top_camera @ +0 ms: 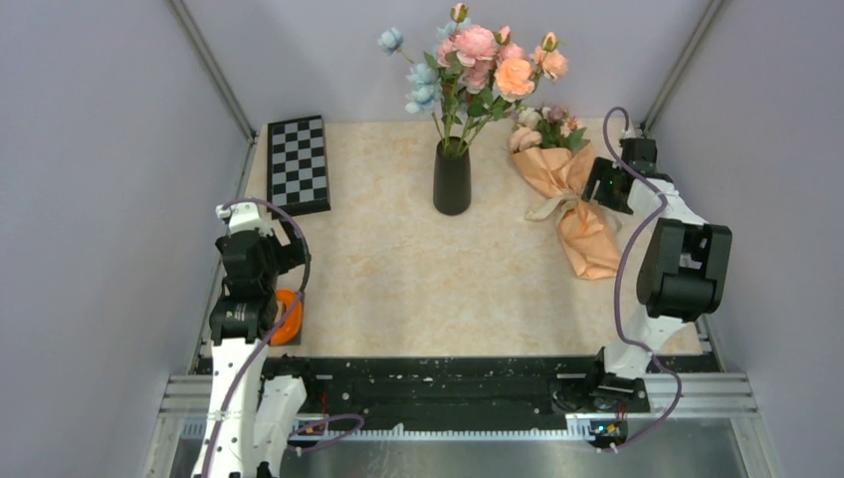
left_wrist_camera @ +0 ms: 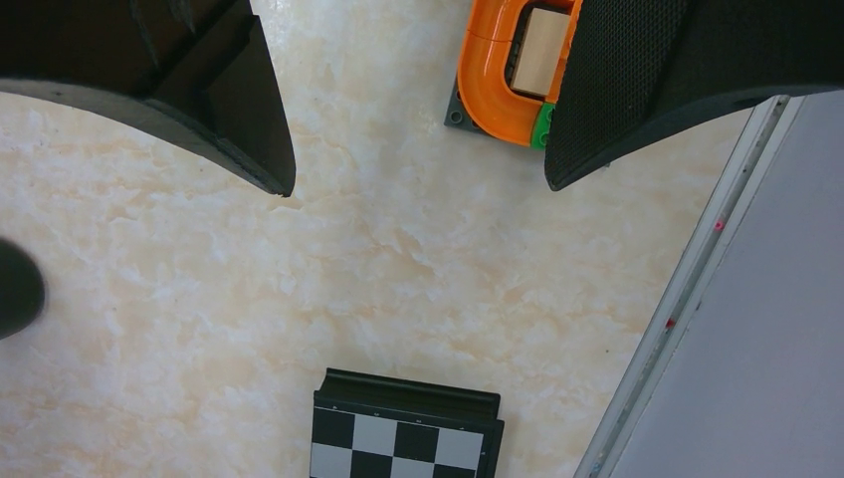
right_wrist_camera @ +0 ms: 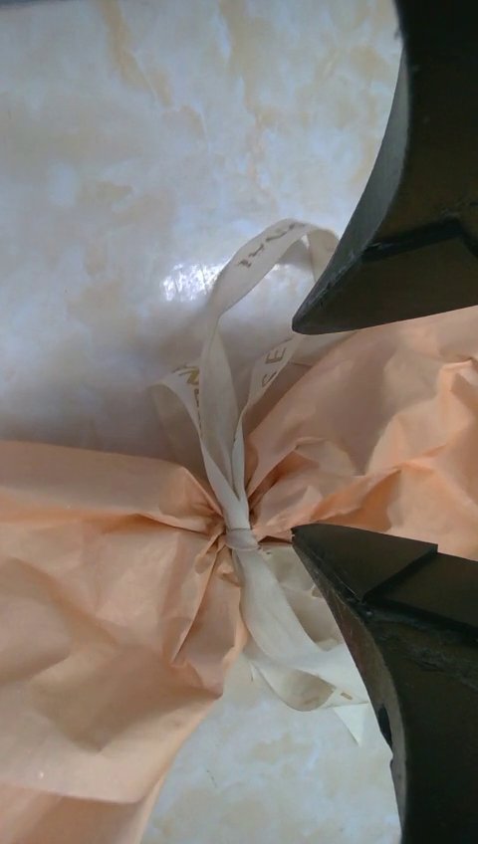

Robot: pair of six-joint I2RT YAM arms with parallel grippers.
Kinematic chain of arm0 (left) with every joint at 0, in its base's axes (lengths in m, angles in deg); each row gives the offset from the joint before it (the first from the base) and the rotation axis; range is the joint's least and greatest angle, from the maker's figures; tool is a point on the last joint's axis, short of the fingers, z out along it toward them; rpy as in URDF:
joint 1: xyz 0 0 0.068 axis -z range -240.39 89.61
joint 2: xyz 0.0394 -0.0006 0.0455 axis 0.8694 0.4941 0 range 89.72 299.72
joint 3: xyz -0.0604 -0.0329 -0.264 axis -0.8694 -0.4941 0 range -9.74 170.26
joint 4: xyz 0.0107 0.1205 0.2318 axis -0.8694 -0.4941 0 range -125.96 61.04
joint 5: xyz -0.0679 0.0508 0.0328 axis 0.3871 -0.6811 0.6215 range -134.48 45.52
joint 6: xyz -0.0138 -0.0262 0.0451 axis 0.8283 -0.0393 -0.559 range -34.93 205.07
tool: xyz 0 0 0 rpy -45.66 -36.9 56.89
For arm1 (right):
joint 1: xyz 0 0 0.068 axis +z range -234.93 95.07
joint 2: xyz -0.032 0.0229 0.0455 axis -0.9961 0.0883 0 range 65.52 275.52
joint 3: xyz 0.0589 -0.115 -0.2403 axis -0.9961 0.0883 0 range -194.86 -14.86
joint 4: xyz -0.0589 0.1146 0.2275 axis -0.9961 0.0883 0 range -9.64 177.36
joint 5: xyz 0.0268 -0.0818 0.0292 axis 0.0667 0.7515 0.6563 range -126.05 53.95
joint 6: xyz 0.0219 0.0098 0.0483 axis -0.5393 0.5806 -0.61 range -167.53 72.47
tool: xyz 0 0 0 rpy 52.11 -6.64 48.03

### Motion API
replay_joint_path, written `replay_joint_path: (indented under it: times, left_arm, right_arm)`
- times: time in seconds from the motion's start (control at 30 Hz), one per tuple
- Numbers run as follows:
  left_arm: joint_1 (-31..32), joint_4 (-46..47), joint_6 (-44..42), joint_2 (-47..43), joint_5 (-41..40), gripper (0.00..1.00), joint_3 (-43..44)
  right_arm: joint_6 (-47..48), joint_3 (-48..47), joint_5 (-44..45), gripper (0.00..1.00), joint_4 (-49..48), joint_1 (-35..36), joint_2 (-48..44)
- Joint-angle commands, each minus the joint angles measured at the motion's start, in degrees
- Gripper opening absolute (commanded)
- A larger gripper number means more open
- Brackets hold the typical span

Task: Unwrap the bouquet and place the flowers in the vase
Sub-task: Move the fake flower to the center of the board.

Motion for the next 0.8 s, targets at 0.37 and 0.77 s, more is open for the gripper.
replay_joint_path:
  times: [0.37,0.77]
  left_arm:
    - [0.08,1.73,-1.06,-1.48,-3.86,0.99,-0.46]
    - [0.09,1.82,-0.98,-1.29,-3.24,0.99,-0.34]
  right_arm:
    - [5.66,-4.26,-7.77,0.72,-2.88,3.9,7.2]
    - [0.62,-5.45,-2.3,0.66,-2.15,5.96,9.95]
